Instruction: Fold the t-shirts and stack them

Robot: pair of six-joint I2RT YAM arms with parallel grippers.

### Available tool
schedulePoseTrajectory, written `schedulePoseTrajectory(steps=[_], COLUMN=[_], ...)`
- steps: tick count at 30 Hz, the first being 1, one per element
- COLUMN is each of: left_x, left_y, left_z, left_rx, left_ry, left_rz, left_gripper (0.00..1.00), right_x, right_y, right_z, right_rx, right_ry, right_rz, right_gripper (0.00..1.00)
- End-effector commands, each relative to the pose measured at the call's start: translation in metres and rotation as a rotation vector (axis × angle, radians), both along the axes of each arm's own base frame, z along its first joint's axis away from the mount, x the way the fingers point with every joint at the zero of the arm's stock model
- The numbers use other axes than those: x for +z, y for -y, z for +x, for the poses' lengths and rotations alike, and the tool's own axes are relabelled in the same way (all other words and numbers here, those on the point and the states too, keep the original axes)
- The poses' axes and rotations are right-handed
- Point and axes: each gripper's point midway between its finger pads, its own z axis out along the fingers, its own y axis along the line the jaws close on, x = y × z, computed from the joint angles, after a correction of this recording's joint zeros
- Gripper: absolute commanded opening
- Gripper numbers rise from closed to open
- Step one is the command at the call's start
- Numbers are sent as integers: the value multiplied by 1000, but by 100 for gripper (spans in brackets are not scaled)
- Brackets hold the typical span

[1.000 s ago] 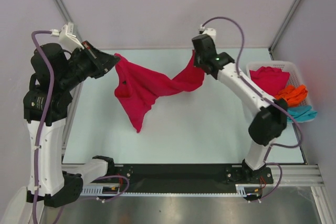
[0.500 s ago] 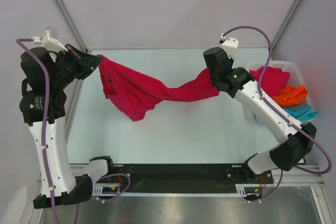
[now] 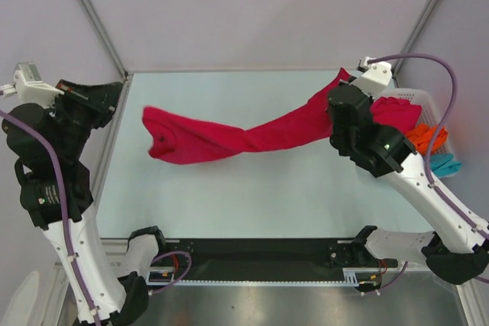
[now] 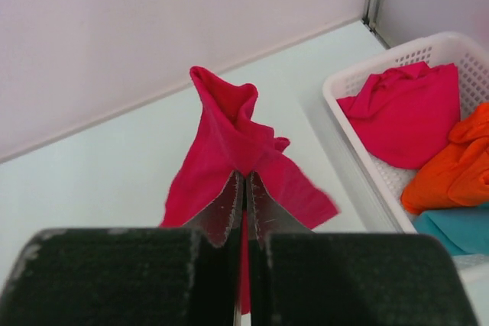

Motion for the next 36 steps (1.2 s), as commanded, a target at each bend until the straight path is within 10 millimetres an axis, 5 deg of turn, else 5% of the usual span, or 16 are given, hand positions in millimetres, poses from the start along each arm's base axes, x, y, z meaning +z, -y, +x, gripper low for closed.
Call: schedulePoseTrajectory(steps=[1,4,9,11,16,19,20,22,23,24,28,29,36], left_x=[44,57,47,23,-86,-144,-154,-175,-179,-177,-224,-232,-295], left_y=[5,8,10,17,43,75,90,100,109,112,116,133,174], left_z=[-8,-11,7,28,88,109,112,127,131,138,175,174,189], left_rx=[-1,-18,-60,-139,-389,-569,-622,-636,-650,-644,-618,-660,-715], left_ry=[149,176,138,81,-149,-260,-285,-326,-335,-329,-439,-460,-593], left_rz=[-84,-84,-103,-129,-271,-361,-359,-331,-316,-297,-279,-275,-247], left_gripper=[1,0,0,0,0,18,42,73,99,100,100,100,99], right_x=[29,37,28,18,-2,-6,-7,-4,-5,-4,-1,-1,1], right_y=[14,17,9,-1,-18,-23,-24,-22,-22,-19,-9,-7,3], right_z=[-11,-17,-8,-4,3,2,2,1,0,-2,-9,-11,-17], right_rx=[-54,-41,-21,4,52,66,68,65,64,56,38,34,6], right_ry=[96,119,88,70,18,7,6,7,5,4,9,7,3], right_rz=[50,62,31,44,58,72,72,76,72,70,66,66,62], right_gripper=[0,0,0,0,0,0,0,0,0,0,0,0,0])
